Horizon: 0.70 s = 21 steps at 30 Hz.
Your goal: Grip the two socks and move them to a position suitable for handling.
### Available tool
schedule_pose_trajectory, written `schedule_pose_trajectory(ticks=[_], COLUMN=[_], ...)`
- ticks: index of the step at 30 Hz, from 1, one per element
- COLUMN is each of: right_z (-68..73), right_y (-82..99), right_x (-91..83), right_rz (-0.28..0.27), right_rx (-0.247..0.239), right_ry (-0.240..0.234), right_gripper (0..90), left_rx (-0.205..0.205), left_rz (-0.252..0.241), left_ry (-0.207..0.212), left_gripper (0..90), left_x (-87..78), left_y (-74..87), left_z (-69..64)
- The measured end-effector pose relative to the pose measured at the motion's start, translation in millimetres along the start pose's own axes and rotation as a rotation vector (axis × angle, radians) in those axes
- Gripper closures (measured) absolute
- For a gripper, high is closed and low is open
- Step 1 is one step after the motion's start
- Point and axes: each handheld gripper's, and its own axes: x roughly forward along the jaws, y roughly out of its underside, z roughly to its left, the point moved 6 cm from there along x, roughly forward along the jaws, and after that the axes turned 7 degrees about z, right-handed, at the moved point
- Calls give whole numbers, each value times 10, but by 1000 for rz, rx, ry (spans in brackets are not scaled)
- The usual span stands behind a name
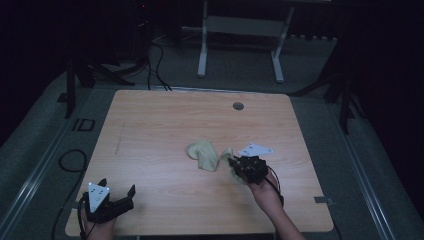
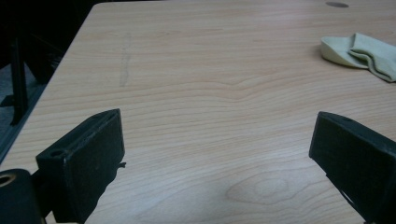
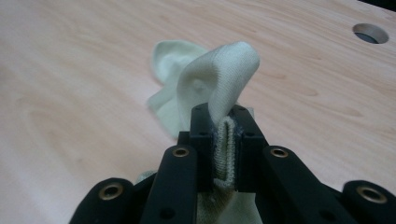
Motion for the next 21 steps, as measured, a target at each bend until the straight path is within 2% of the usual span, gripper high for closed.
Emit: schedule_pose_trajectory(ticks=[5, 8, 12, 15, 16, 18, 19, 20, 21], right_z=[198, 306, 372, 416, 427, 444, 462, 495, 504], right_y=[156, 234, 312, 399, 430, 460, 491, 555, 582], right_x=[-137, -181, -190, -143, -110, -73, -38, 42, 80], right_rz=[1, -1, 0, -12, -1, 8, 19, 36, 47], right_rx=[-23, -42, -54, -43, -31, -40, -50, -49, -57], right_ry=[-36, -49, -51, -57, -64, -65, -64, -77, -69], right_gripper=[814, 814, 813, 812, 811, 811, 811, 811, 811], left_rx=[15, 40, 49, 42, 46, 50, 55, 64, 70], left_rz=[4, 20, 23, 8, 12, 10, 10, 11, 11], left_ry=[24, 38, 47, 57, 57, 61, 78, 83, 88], left_gripper=[32, 32, 32, 32, 32, 32, 32, 32, 32], left_x=[46, 76, 71, 60, 66, 74, 89, 92, 92], left_y=[-29, -23, -20, -49, -55, -60, -67, -68, -68], left_z=[-81, -136, -167, -185, -193, -205, -244, -264, -286])
